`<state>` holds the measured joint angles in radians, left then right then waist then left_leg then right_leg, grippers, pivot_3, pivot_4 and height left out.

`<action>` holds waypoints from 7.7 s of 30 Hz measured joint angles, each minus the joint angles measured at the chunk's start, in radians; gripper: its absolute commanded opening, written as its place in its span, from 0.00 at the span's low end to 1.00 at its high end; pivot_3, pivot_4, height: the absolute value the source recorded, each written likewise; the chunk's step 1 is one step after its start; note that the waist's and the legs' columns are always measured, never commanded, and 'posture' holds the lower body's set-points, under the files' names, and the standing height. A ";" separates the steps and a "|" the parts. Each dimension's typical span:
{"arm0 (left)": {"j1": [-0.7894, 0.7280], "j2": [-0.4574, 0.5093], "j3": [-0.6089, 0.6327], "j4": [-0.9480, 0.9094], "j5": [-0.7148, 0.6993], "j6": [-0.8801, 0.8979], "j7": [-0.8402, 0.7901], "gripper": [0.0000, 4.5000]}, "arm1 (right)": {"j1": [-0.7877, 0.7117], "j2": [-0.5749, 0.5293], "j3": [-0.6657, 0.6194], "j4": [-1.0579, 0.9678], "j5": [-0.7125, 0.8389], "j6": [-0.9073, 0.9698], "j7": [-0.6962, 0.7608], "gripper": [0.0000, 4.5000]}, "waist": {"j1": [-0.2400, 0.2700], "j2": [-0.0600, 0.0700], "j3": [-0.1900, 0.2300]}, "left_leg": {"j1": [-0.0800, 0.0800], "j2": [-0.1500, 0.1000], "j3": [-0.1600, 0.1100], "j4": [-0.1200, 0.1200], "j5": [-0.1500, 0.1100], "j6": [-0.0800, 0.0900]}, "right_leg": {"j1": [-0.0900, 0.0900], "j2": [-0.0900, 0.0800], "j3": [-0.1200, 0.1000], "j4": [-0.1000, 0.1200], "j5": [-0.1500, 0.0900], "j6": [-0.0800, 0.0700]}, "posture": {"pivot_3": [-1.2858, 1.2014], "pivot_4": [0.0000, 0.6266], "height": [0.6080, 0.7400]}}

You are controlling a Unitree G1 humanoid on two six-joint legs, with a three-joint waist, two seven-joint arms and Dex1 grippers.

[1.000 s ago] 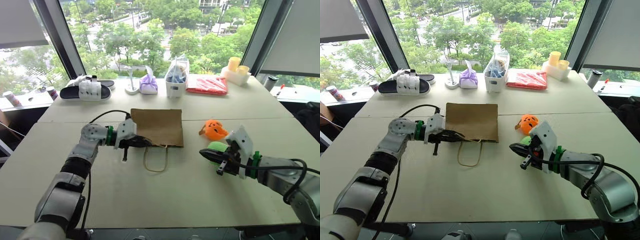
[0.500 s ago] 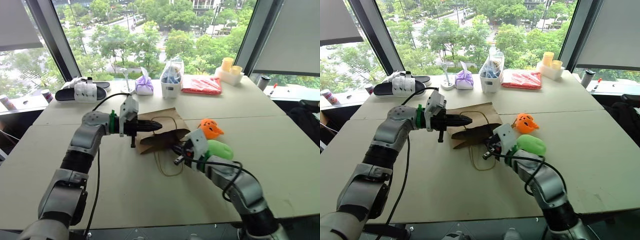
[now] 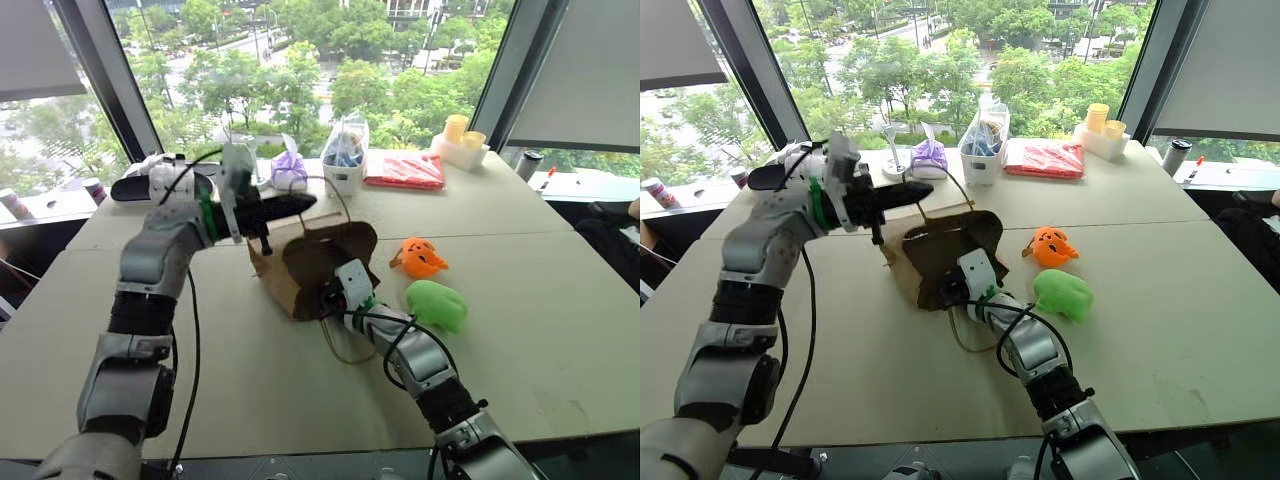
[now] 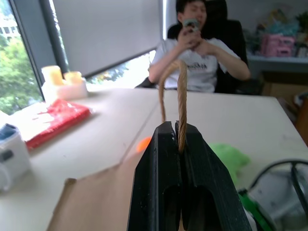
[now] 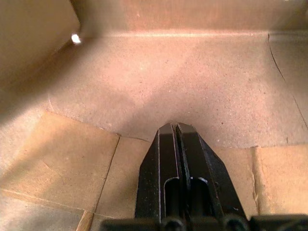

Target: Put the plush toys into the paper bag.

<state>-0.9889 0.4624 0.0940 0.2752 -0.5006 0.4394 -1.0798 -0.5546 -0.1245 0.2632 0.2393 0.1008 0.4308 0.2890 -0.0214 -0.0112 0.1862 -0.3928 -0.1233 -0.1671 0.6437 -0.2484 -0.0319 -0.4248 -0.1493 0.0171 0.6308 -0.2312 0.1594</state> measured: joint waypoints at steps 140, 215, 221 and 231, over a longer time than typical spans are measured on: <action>0.280 0.007 -0.030 -0.357 -0.188 0.228 0.150 0.00 | -0.256 -0.199 -0.322 0.544 -0.128 -0.307 -0.034 0.20 | -0.026 0.000 0.001 | 0.001 0.001 0.004 -0.002 0.000 0.000 | -0.001 0.000 0.003 -0.001 0.000 -0.001 | 0.52 0.24 1.00; 0.245 -0.036 -0.042 -0.296 -0.170 0.200 0.166 0.00 | 0.230 -0.408 -0.171 -0.362 0.048 0.170 0.267 0.98 | 0.008 0.000 0.001 | 0.000 0.001 0.005 0.001 -0.004 0.005 | 0.000 0.000 0.003 -0.002 0.000 -0.001 | 0.52 0.24 1.00; 0.245 -0.036 -0.042 -0.297 -0.165 0.200 0.166 0.00 | 0.168 -0.322 -0.171 -0.257 0.037 0.135 0.225 0.45 | 0.005 0.000 0.001 | 0.000 0.001 0.005 0.001 -0.003 0.005 | 0.000 0.000 0.003 -0.001 0.001 -0.001 | 0.52 0.24 1.00; 0.245 -0.035 -0.042 -0.299 -0.163 0.200 0.168 0.00 | 0.152 -0.319 -0.189 -0.273 0.049 0.195 0.217 0.01 | 0.010 0.000 0.001 | 0.000 0.000 0.004 0.002 -0.004 0.005 | 0.001 0.000 0.003 -0.002 0.001 -0.001 | 0.52 0.24 1.00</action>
<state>-0.7441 0.4274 0.0522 -0.0243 -0.6638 0.6393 -0.9115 -0.4030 -0.4430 0.0741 -0.0338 0.1495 0.6256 0.5062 -0.0110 -0.0114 0.1874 -0.3930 -0.1229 -0.1636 0.6452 -0.2520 -0.0269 -0.4239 -0.1498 0.0203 0.6291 -0.2307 0.1585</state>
